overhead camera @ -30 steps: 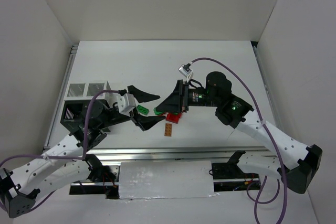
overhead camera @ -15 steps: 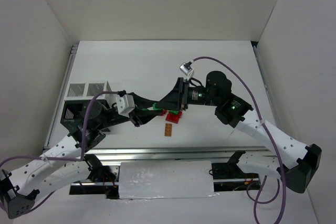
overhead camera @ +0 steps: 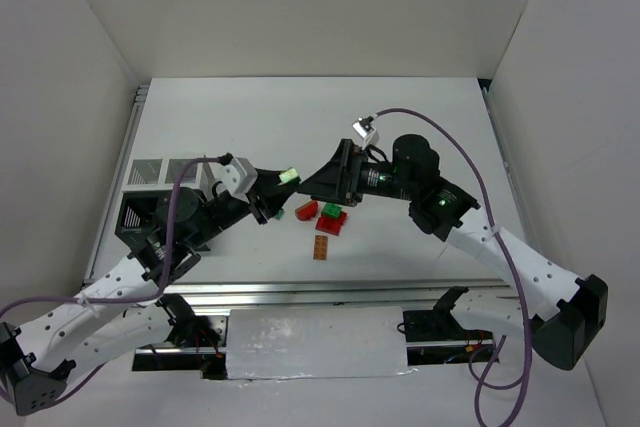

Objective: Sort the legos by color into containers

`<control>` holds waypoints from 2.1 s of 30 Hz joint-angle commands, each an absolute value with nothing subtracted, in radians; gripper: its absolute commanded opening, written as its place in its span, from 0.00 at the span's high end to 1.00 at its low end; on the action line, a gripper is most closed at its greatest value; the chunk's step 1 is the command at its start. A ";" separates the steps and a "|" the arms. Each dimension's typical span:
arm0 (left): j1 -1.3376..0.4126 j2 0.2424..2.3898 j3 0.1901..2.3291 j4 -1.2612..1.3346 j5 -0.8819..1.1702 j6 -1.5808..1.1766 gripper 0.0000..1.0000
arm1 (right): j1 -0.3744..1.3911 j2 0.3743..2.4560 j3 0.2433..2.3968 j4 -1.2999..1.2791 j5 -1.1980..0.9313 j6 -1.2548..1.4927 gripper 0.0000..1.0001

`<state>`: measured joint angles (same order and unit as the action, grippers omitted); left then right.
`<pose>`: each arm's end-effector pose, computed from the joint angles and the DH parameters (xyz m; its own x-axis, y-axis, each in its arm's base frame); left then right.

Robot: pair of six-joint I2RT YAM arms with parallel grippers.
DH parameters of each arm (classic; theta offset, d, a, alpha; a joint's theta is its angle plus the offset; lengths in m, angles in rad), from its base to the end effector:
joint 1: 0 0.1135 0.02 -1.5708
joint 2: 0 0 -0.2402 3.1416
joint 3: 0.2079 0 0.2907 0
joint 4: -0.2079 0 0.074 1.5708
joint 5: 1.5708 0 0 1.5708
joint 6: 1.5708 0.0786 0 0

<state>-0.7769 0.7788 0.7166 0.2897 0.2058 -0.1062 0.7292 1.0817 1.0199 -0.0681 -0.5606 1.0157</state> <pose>0.1910 -0.2104 0.3585 0.0721 -0.2164 -0.9736 0.8406 0.5386 -0.0574 0.2213 0.2538 0.3497 -0.8646 0.1927 -0.4640 -0.4225 0.2211 0.8790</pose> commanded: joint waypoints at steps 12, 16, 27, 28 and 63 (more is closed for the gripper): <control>-0.077 1.177 1.086 -0.538 -0.668 -0.772 1.00 | 0.528 0.882 0.920 -0.261 -0.281 0.850 0.00; -0.003 1.314 1.224 -0.607 -0.747 -0.830 1.00 | 0.528 0.871 0.927 -0.304 -0.281 0.818 0.01; 0.124 1.379 1.172 -0.572 -0.704 -0.864 0.90 | 0.526 0.879 0.908 -0.284 -0.304 0.784 0.00; 0.126 1.379 1.169 -0.559 -0.689 -0.844 0.80 | 0.526 0.884 0.907 -0.281 -0.307 0.784 0.01; -0.609 1.351 0.976 -0.469 -0.443 -1.095 0.00 | 0.526 0.686 0.942 -0.515 -0.207 0.614 0.00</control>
